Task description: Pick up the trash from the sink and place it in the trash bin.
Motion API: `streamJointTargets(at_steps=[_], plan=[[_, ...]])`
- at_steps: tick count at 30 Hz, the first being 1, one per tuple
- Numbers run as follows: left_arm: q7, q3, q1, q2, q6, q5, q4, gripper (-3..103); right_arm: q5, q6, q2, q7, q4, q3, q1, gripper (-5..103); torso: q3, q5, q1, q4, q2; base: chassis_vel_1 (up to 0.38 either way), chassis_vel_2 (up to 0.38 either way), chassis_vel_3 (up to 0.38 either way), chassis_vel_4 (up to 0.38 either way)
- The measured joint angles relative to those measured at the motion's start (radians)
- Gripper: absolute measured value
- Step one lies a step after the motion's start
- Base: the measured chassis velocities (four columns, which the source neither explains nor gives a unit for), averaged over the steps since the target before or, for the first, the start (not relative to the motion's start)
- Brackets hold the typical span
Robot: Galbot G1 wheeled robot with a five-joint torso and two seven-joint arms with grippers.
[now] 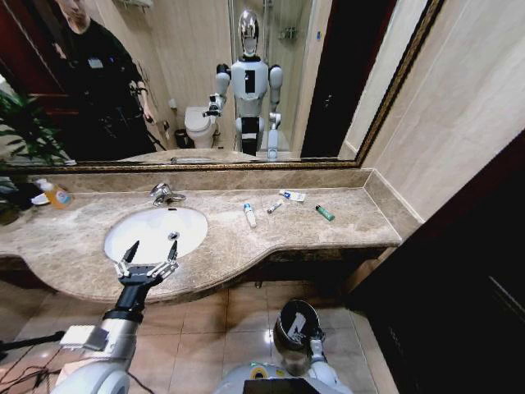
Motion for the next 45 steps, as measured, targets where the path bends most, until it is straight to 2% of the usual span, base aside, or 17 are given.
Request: streamJointTargets(at_steps=[10, 13, 14, 16, 18, 28, 32, 37, 41, 45], plan=[[0.0, 0.0, 0.0, 0.0, 0.0, 0.0, 0.0, 100, 0.033, -0.07, -0.025, 0.022, 0.3, -0.003, -0.123, 100, 0.0, 0.0, 0.0, 0.0, 0.0, 0.0, 0.0, 0.0, 0.0], [0.0, 0.0, 0.0, 0.0, 0.0, 0.0, 0.0, 100, 0.083, -0.126, -0.039, 0.044, 0.469, -0.006, -0.185, 100, 0.0, -0.0001, 0.0, 0.0002, 0.0, 0.0, 0.0, 0.0, 0.0], [0.0, 0.0, 0.0, 0.0, 0.0, 0.0, 0.0, 100, 0.083, -0.126, -0.039, 0.044, 0.469, -0.006, -0.185, 100, 0.0, -0.0001, 0.0, 0.0002, 0.0, 0.0, 0.0, 0.0, 0.0], [0.0, 0.0, 0.0, 0.0, 0.0, 0.0, 0.0, 100, 0.096, -0.164, -0.056, 0.055, 0.653, -0.004, -0.266, 100, 0.0, 0.0, 0.0, 0.0001, 0.0, 0.0, 0.0, 0.0, 0.0], [0.0, 0.0, 0.0, 0.0, 0.0, 0.0, 0.0, 100, 0.097, -0.176, -0.068, 0.06, 0.761, -0.005, -0.329, 100, 0.0, -0.0001, 0.0, 0.0001, 0.0, 0.0, 0.0, 0.0, 0.0], [0.0, 0.0, 0.0, 0.0, 0.0, 0.0, 0.0, 100, 0.073, -0.19, -0.079, 0.08, 1.053, -0.011, -0.488, 100, 0.0, 0.0, 0.0, 0.0, 0.0, 0.0, 0.0, 0.0, 0.0], [0.0, 0.0, 0.0, 0.0, 0.0, 0.0, 0.0, 100, 0.061, -0.203, -0.083, 0.08, 1.12, -0.012, -0.502, 100, 0.0, -0.0001, 0.0, 0.0, 0.0, 0.0, 0.0, 0.0, 0.0], [0.0, 0.0, 0.0, 0.0, 0.0, 0.0, 0.0, 100, 0.052, -0.253, -0.108, 0.08, 1.209, -0.012, -0.486, 100, 0.0, 0.0, 0.0, 0.0001, 0.0, 0.0, 0.0, 0.0, 0.0], [0.0, 0.0, 0.0, 0.0, 0.0, 0.0, 0.0, 100, 0.057, -0.295, -0.112, 0.08, 1.245, -0.003, -0.445, 100, 0.0, 0.0, 0.0, 0.0, 0.0, 0.0, 0.0, 0.0, 0.0], [0.0, 0.0, 0.0, 0.0, 0.0, 0.0, 0.0, 100, 0.094, -0.332, -0.147, 0.076, 1.269, 0.003, -0.374, 100, 0.0, 0.0001, 0.0, 0.0001, 0.0, 0.0, 0.0, 0.0, 0.0]])
